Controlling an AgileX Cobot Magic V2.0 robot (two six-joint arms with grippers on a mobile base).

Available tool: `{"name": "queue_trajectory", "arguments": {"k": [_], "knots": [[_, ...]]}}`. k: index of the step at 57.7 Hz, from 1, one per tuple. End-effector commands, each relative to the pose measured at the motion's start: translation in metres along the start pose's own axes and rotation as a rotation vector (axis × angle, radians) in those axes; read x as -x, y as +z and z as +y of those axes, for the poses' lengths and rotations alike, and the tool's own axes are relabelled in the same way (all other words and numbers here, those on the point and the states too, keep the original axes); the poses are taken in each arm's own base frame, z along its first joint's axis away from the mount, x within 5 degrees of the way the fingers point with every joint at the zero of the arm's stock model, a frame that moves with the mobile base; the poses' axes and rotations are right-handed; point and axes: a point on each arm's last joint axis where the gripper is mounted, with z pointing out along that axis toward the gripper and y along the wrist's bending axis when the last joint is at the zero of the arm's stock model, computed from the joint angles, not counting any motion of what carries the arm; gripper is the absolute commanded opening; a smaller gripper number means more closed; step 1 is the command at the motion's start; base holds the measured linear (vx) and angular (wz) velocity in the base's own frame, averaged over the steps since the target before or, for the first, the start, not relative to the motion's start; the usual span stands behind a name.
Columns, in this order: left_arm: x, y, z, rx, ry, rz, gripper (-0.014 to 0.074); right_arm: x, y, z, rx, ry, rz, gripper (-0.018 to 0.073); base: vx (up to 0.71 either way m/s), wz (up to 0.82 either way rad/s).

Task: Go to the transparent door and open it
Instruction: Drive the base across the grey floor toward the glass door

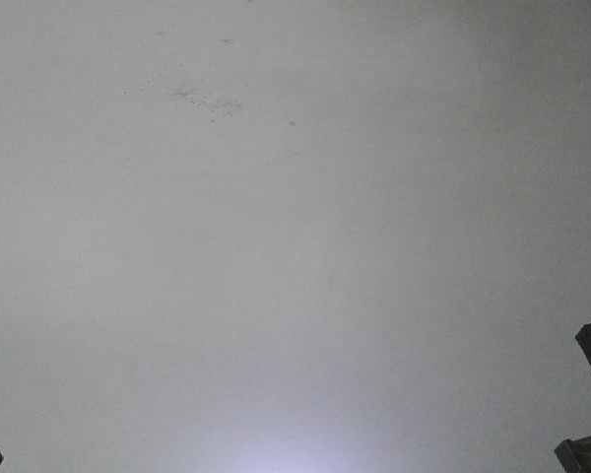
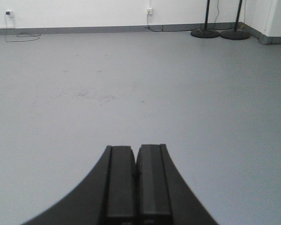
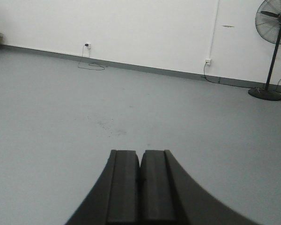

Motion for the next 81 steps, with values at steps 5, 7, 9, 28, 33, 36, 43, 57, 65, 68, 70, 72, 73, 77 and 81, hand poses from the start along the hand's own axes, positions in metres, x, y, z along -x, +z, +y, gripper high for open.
{"name": "queue_trajectory", "arguments": {"k": [5, 7, 9, 28, 33, 36, 43, 57, 65, 68, 70, 72, 73, 77, 81], "knots": [[-0.0008, 0.0013, 0.0003, 0.000, -0.011, -0.068, -0.0003, 0.0035, -0.0006, -0.0006, -0.011, -0.005, -0.083, 0.0000, 0.29, 0.20], [-0.0008, 0.0013, 0.0003, 0.000, -0.011, -0.068, -0.0003, 0.0035, -0.0006, -0.0006, -0.011, -0.005, -0.083, 0.0000, 0.30, 0.19], [-0.0008, 0.0013, 0.0003, 0.000, -0.011, -0.068, -0.0003, 0.0035, -0.0006, -0.0006, -0.011, -0.005, -0.083, 0.0000, 0.30, 0.18], [-0.0008, 0.0013, 0.0003, 0.000, -0.011, -0.068, -0.0003, 0.0035, -0.0006, -0.0006, -0.011, -0.005, -0.083, 0.0000, 0.34, 0.17], [-0.0008, 0.0013, 0.0003, 0.000, -0.011, -0.068, -0.0003, 0.0035, -0.0006, -0.0006, -0.011, -0.005, -0.083, 0.0000, 0.36, 0.13], [-0.0008, 0.0013, 0.0003, 0.000, -0.011, -0.068, -0.0003, 0.0035, -0.0006, -0.0006, -0.011, -0.005, -0.083, 0.0000, 0.38, 0.12], [-0.0008, 0.0013, 0.0003, 0.000, -0.011, -0.068, -0.0003, 0.0035, -0.0006, -0.0006, -0.011, -0.005, -0.083, 0.0000, 0.39, 0.11], [-0.0008, 0.0013, 0.0003, 0.000, -0.011, -0.068, -0.0003, 0.0035, -0.0006, -0.0006, -0.011, -0.005, -0.083, 0.0000, 0.42, 0.14], [-0.0008, 0.0013, 0.0003, 0.000, -0.011, -0.068, -0.0003, 0.0035, -0.0006, -0.0006, -0.011, -0.005, -0.083, 0.0000, 0.45, 0.17], [-0.0008, 0.0013, 0.0003, 0.000, -0.011, -0.068, -0.0003, 0.0035, -0.0006, -0.0006, -0.011, -0.005, -0.083, 0.0000, 0.47, 0.19], [-0.0008, 0.0013, 0.0003, 0.000, -0.011, -0.068, -0.0003, 0.0035, -0.0006, -0.0006, -0.011, -0.005, -0.083, 0.0000, 0.48, 0.20], [-0.0008, 0.0013, 0.0003, 0.000, -0.011, -0.068, -0.0003, 0.0035, -0.0006, -0.0006, -0.011, -0.005, -0.083, 0.0000, 0.48, 0.22], [-0.0008, 0.0013, 0.0003, 0.000, -0.011, -0.068, -0.0003, 0.0035, -0.0006, -0.0006, -0.011, -0.005, -0.083, 0.0000, 0.49, 0.22], [-0.0008, 0.0013, 0.0003, 0.000, -0.011, -0.068, -0.0003, 0.0035, -0.0006, -0.0006, -0.011, -0.005, -0.083, 0.0000, 0.50, 0.25], [-0.0008, 0.0013, 0.0003, 0.000, -0.011, -0.068, -0.0003, 0.0035, -0.0006, -0.0006, -0.011, -0.005, -0.083, 0.0000, 0.51, 0.29]]}}
